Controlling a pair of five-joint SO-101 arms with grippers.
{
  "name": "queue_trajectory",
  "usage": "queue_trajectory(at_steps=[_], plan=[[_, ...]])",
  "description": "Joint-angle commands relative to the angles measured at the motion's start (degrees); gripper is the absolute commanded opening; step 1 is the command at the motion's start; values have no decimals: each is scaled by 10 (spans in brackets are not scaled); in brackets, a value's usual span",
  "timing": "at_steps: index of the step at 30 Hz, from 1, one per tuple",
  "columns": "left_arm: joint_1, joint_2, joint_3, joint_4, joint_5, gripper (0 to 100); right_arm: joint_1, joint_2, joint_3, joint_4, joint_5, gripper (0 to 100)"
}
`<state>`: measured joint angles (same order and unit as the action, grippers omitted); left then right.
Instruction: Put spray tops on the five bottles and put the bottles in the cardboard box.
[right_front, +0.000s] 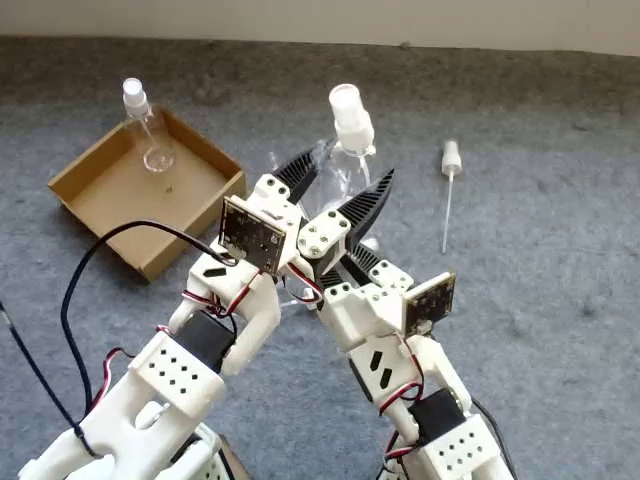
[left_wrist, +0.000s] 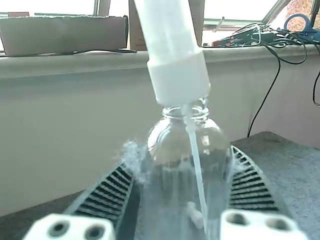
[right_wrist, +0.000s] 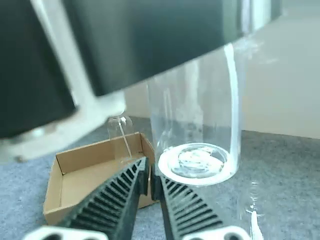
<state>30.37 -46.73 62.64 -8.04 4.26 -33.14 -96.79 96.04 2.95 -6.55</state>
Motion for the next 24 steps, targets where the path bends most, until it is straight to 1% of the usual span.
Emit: queue_trajectory(at_steps=[1, 10, 17, 20, 24], plan=[[15, 2, 12, 6, -6, 66, -2, -86, 77, 44, 5, 5], [-11, 2, 7, 3, -6, 66, -4, -79, 77, 55, 5, 5], [-13, 2, -34, 6, -6, 66, -4, -76, 77, 59, 5, 5], [-13, 2, -44, 6, -6, 66, -5, -76, 80, 86, 5, 5], [-13, 2, -48, 5, -6, 66, -24, -79, 80, 91, 5, 5]])
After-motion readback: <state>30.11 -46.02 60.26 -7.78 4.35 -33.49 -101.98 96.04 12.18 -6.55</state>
